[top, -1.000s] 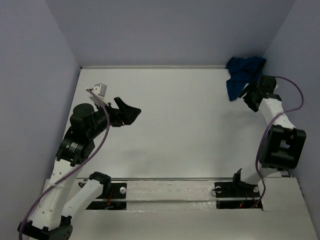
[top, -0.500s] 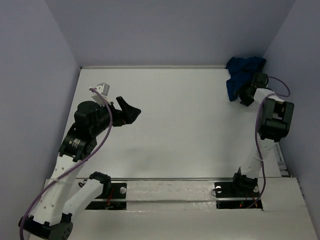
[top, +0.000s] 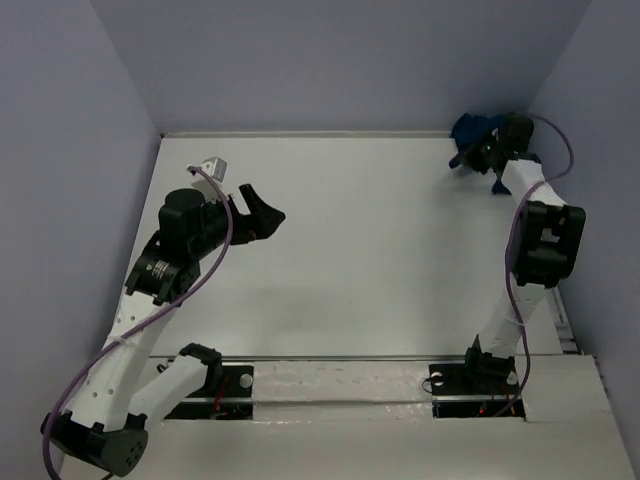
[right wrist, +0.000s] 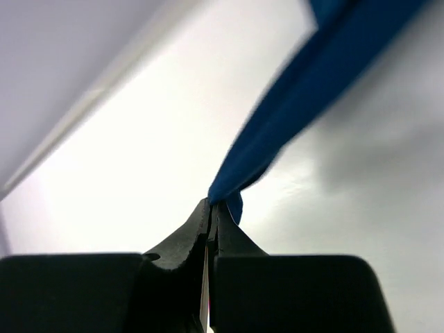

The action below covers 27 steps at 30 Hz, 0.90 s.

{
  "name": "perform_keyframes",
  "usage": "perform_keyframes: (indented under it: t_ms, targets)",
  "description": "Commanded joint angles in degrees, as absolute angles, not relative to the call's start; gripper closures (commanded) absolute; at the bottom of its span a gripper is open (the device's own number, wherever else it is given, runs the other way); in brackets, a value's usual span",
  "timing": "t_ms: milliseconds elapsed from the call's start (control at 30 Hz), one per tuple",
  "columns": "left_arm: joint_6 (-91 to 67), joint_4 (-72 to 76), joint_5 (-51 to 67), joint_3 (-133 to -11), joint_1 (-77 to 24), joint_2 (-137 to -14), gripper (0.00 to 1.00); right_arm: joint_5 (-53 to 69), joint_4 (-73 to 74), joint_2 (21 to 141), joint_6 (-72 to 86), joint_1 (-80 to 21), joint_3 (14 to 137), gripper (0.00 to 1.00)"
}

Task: Fold and stack the t-shirts
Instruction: Grab crumpled tshirt from the corner of the board with the right arm, then move the tshirt to the center of the board

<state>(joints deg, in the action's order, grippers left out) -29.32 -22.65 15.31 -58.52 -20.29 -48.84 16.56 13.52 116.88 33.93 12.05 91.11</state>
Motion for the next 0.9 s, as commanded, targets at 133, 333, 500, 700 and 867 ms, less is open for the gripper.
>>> perform_keyframes:
  t_ms: [133,333,500,700,867]
  targets:
    - [-26.9,-22.85,11.6,-70.39,-20.65,-52.11,0.13,31.63,11.07,99.31,34.18,3.69,120.29,1.0]
    - [-27.16,-24.08,9.23,-75.49,-20.65,-52.21,0.13,42.62,11.6,98.18,41.57,3.16,133.94,1.0]
    - [-26.63,-26.72,4.75,-77.96,-20.65,-51.68,0.12,45.08,11.69,93.87,41.49,3.16,124.15,1.0]
    - [-26.19,-28.65,2.46,-78.4,-20.65,-50.54,0.12,44.66,10.01,88.69,37.02,3.16,99.63,1.0]
    - [-27.5,-27.96,3.69,-71.93,-20.65,-49.4,0.12,35.36,9.15,88.06,34.45,3.16,88.26,1.0]
